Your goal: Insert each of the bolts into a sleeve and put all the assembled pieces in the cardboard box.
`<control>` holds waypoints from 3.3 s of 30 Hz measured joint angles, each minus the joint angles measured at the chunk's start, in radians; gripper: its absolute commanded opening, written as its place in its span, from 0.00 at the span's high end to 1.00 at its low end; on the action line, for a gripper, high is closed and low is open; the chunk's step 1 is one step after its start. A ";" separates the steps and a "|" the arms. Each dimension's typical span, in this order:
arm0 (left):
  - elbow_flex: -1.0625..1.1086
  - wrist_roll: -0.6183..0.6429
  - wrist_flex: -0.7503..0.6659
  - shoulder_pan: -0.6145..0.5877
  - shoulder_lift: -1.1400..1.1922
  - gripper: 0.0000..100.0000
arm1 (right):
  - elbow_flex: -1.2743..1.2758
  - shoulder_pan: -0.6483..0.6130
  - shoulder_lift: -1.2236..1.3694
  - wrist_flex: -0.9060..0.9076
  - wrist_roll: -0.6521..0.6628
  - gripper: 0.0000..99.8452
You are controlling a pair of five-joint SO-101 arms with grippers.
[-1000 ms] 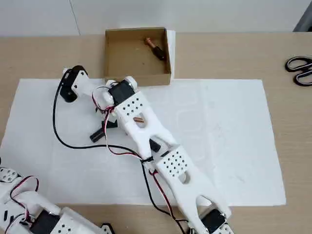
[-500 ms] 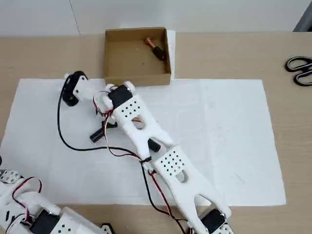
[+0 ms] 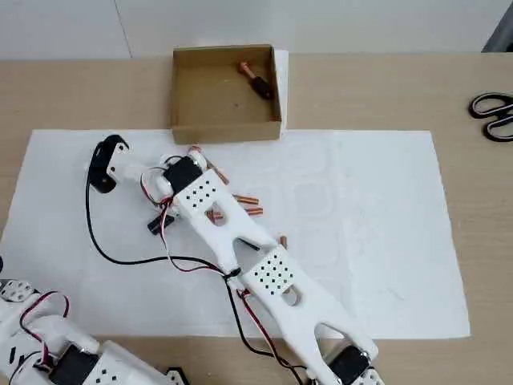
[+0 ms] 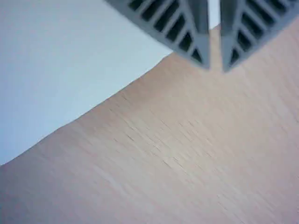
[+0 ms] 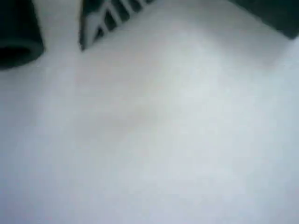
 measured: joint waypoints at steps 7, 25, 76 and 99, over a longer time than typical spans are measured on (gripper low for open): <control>0.000 0.000 0.000 0.000 0.000 0.99 | 0.000 0.009 0.003 0.000 -0.002 0.96; 0.000 0.000 0.000 0.000 0.000 0.99 | 0.003 0.054 -0.063 0.068 -0.003 1.00; -0.486 -0.015 0.269 0.836 0.468 0.98 | 0.710 0.563 -0.552 0.207 -0.724 0.99; -1.625 0.460 0.687 1.212 1.830 0.98 | 0.713 0.554 -0.552 0.189 -0.683 0.90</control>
